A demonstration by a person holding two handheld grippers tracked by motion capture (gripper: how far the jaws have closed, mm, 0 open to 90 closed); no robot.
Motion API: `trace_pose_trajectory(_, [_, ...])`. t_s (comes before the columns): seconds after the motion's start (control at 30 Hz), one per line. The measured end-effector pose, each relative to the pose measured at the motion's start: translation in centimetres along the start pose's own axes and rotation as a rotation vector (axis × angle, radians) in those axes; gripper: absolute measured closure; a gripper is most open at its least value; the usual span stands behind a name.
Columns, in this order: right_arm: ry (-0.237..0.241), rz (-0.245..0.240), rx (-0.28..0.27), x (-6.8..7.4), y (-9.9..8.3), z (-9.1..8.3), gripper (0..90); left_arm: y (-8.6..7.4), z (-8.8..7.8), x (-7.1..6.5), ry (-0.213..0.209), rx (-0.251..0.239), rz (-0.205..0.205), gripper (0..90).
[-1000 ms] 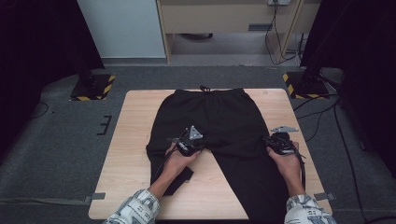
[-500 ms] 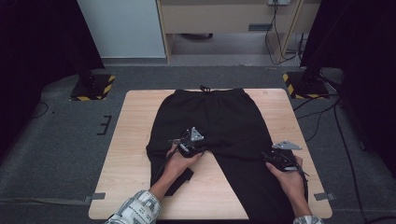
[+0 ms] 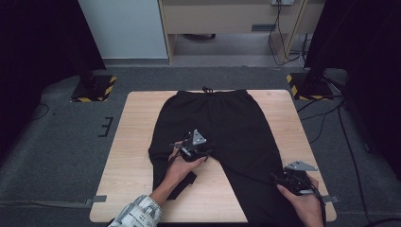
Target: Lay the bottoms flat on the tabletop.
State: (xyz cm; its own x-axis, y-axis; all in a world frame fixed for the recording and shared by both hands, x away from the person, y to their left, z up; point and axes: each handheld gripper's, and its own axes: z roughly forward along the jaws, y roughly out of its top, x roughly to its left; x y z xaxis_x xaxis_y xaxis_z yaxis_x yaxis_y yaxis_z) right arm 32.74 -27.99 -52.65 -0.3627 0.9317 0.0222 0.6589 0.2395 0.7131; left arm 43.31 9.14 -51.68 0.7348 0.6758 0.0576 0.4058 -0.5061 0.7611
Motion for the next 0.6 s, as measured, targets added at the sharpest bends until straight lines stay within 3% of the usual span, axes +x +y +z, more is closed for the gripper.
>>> trace_pose_trajectory(0.1, [0.001, -0.005, -0.034, -0.2, 0.7, -0.3, 33.5, -0.2, -0.5, 0.0, 0.011, -0.004, 0.001, 44.5])
trace_pose_trajectory(0.13, [0.007, 0.029, -0.091, -0.7, 1.7, -0.8, 33.5, -0.4, -0.9, 0.0, 0.02, -0.008, 0.006, 44.3])
trace_pose_trajectory(0.27, [-0.004, 0.058, -0.135, -1.5, 3.1, -0.5, 37.2, -1.2, -2.4, 0.1, 0.057, -0.008, 0.008, 44.1])
trace_pose_trajectory(0.3, [-0.004, 0.058, -0.135, -1.5, 3.1, -0.5, 37.2, -1.2, -2.4, 0.1, 0.057, -0.008, 0.008, 44.0])
trace_pose_trajectory(0.4, [-0.031, 0.021, -0.06, -1.5, 3.4, 1.3, 36.6, -2.3, -3.6, 0.5, 0.094, -0.004, -0.008, 44.0])
trace_pose_trajectory(0.6, [-0.037, 0.003, -0.009, -1.8, 3.7, 3.1, 33.6, -3.8, -5.5, 1.3, 0.142, -0.012, -0.044, 44.0])
